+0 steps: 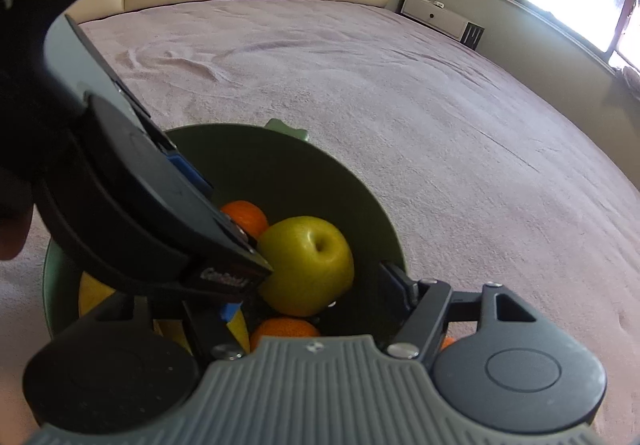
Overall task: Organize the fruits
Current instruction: 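Lower the tangerine into the colander and open the left tool while the right releases the apple, then withdraw both tools from the colander toward the two remaining tangerines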
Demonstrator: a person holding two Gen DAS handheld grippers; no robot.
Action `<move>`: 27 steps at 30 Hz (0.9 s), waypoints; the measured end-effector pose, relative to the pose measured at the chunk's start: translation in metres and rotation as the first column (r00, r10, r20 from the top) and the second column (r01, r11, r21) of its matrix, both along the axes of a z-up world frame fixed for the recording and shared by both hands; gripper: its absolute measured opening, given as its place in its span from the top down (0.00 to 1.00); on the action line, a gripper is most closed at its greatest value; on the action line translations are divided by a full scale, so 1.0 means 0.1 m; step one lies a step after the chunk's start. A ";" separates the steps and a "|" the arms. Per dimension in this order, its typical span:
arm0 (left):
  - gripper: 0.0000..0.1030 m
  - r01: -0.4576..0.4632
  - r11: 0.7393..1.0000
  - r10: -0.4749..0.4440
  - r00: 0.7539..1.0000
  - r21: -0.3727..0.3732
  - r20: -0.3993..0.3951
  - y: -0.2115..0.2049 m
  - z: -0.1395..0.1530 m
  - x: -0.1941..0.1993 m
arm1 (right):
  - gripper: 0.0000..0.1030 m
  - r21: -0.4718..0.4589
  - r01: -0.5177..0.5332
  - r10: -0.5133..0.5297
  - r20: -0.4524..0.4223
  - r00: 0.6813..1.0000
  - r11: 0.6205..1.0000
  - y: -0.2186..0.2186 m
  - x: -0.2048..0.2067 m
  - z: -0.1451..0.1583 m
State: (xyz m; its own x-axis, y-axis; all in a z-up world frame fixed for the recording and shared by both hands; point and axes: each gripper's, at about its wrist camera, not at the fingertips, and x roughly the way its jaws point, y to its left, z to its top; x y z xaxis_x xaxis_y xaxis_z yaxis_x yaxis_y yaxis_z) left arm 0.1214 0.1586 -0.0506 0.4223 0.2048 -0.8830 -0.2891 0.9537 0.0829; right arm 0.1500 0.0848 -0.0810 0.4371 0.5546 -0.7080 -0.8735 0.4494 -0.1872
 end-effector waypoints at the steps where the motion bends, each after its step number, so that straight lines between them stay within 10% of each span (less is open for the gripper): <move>1: 0.50 0.003 1.000 -0.003 1.000 0.007 0.000 -0.01 0.00 0.00 | 0.35 0.000 0.001 -0.001 0.002 1.000 1.000 -0.01 0.00 0.00; 17: 0.29 -0.040 0.997 0.046 0.995 -0.068 0.084 -0.10 0.28 -0.14 | 0.23 0.025 0.130 -0.129 -0.040 0.991 0.991 -0.26 0.03 0.28; 27: 0.28 0.089 0.990 -0.061 0.972 -0.114 0.229 -0.51 0.50 -0.22 | 0.21 0.004 0.437 -0.426 -0.223 0.877 0.899 -0.84 0.33 0.32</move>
